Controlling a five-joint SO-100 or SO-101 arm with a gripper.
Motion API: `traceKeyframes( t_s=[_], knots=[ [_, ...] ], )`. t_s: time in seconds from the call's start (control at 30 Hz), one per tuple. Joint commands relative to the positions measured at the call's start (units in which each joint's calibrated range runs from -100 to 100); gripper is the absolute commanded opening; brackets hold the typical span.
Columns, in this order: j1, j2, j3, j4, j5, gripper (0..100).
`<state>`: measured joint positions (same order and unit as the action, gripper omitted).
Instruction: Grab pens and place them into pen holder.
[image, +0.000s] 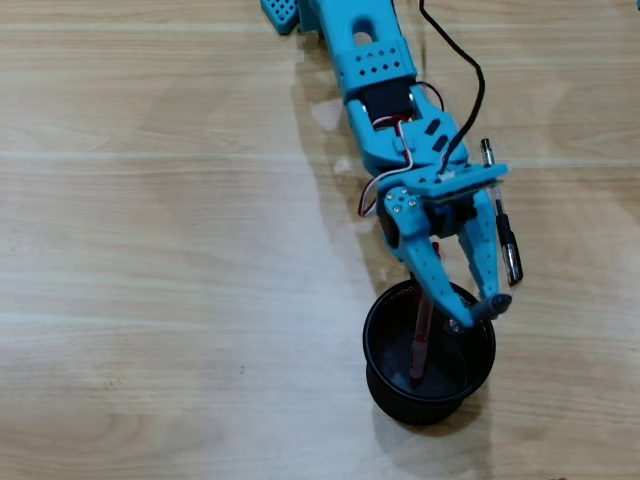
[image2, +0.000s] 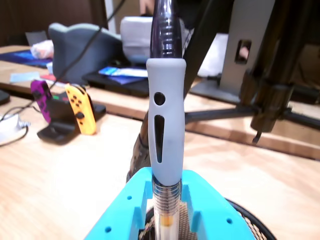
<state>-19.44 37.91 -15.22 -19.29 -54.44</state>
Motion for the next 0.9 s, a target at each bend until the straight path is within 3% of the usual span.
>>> traceKeyframes(
  t_s=[0.0,0.73,0.87],
  knots=[
    [1.24,-0.24,-3.57,-1.16,-0.14,2],
    [1.15,-0.91,-3.48,-1.16,-0.14,3],
    [0.78,-1.0,-3.48,-1.16,0.11,12]
  ],
)
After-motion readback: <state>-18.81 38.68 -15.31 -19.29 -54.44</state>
